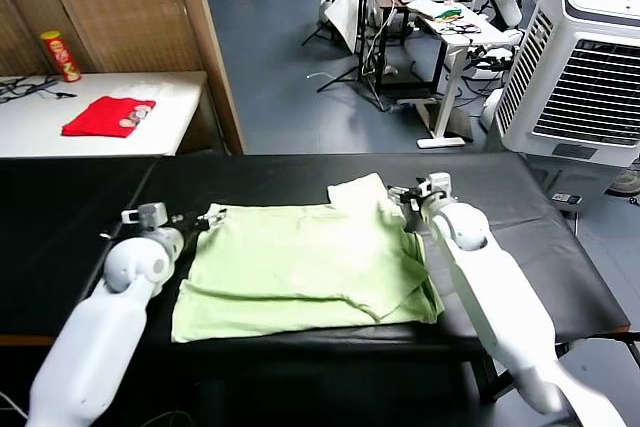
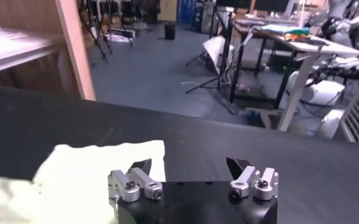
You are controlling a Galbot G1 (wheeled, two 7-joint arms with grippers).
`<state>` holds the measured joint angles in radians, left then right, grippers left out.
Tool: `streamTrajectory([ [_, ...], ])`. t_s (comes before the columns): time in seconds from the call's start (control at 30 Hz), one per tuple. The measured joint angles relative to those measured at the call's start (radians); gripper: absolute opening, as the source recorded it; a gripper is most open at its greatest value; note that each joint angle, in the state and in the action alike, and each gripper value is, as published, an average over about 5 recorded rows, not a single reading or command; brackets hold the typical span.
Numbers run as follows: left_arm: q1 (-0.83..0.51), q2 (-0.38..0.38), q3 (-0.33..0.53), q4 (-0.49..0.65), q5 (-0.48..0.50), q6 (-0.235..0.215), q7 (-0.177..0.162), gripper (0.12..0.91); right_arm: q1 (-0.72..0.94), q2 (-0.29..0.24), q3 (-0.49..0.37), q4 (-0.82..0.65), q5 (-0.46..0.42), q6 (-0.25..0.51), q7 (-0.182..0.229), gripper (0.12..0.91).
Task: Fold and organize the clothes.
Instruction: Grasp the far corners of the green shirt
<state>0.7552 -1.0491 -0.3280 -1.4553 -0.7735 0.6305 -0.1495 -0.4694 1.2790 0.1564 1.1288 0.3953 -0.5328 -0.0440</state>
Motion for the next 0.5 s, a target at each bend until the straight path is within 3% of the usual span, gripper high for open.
streamTrajectory([
  [0.23, -0.062, -0.020, 0.028, 0.107, 0.035, -0.023, 0.032, 0.796, 0.010, 0.031, 0.002, -0.043, 0.001, -0.009, -0.015, 0.773],
  [0.37, -0.075, -0.021, 0.037, 0.138, 0.045, -0.029, 0.043, 0.721, 0.008, 0.037, 0.008, -0.053, 0.002, -0.017, -0.024, 0.614],
  [0.5, -0.079, -0.022, 0.041, 0.153, 0.051, -0.034, 0.055, 0.530, 0.003, 0.044, 0.015, -0.061, 0.001, -0.016, -0.033, 0.405],
])
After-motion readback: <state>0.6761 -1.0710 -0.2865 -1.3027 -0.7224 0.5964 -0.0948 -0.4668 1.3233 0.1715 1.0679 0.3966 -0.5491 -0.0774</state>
